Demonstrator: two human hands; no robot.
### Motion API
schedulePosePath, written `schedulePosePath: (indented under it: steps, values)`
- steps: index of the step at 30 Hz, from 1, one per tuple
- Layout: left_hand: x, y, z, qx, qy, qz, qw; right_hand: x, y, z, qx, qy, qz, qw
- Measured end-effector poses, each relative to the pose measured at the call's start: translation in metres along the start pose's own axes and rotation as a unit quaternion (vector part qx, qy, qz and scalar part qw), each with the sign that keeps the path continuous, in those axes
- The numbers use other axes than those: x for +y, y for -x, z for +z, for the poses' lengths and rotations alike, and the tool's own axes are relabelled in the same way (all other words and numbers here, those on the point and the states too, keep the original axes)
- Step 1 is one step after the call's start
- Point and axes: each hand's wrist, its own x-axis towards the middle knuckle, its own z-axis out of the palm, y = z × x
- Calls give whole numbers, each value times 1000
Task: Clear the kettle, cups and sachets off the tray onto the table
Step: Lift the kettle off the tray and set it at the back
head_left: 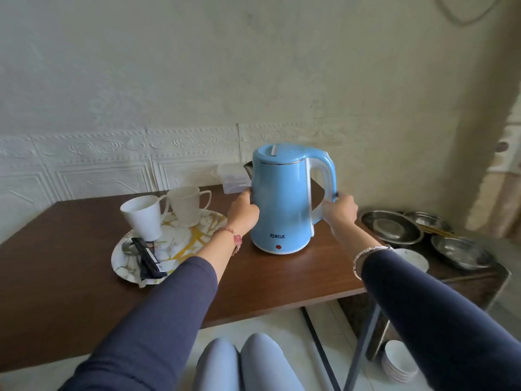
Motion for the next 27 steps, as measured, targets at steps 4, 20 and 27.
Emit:
schedulePosePath:
  steps: [4, 20, 27]
  values:
    - [1, 1, 11, -12, 3, -2, 1000, 11, -3, -1, 5, 4, 13, 1000]
    - [-1, 20, 11, -7, 46, 9, 999, 15, 23, -6, 30, -45, -94, 994]
    - [-9, 22, 13, -11, 69, 10, 997, 20, 37, 12, -100, 28, -127, 986]
